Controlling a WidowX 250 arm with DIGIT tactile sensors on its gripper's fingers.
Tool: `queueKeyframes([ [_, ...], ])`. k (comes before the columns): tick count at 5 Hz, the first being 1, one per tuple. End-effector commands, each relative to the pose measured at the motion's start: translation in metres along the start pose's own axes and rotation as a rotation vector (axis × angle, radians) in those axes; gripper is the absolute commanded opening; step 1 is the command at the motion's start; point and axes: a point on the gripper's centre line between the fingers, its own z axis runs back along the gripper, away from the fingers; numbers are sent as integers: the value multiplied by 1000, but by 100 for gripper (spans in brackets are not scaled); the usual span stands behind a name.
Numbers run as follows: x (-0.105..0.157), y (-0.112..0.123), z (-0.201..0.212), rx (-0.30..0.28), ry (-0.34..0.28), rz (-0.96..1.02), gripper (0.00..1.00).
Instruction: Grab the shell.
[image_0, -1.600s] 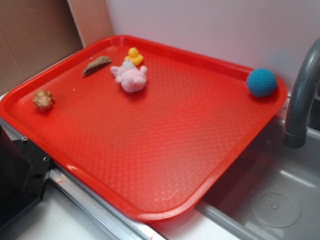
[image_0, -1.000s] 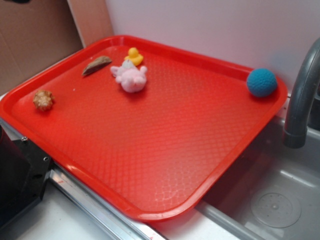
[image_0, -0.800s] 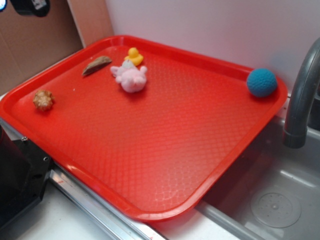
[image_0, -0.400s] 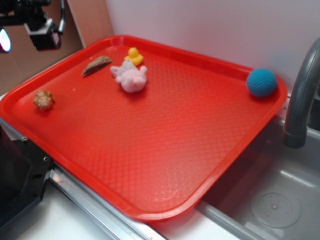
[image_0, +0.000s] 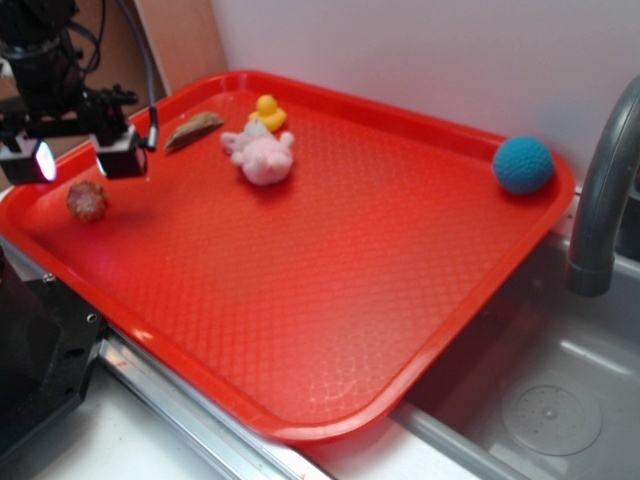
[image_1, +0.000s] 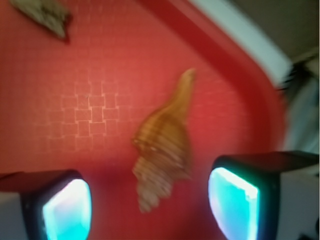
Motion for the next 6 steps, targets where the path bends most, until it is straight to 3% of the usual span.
queueKeyframes([
  [1, -2, 12, -34, 31, 39, -12, 100],
  [2, -3, 11, -38, 54, 34, -31, 81],
  [3, -3, 5, -32, 50, 17, -53, 0],
  [4, -5, -6, -9, 29, -11, -142, 0],
  [5, -6, -34, 43, -55, -56, -286, 0],
  [6, -12, -52, 96, -92, -60, -447, 0],
])
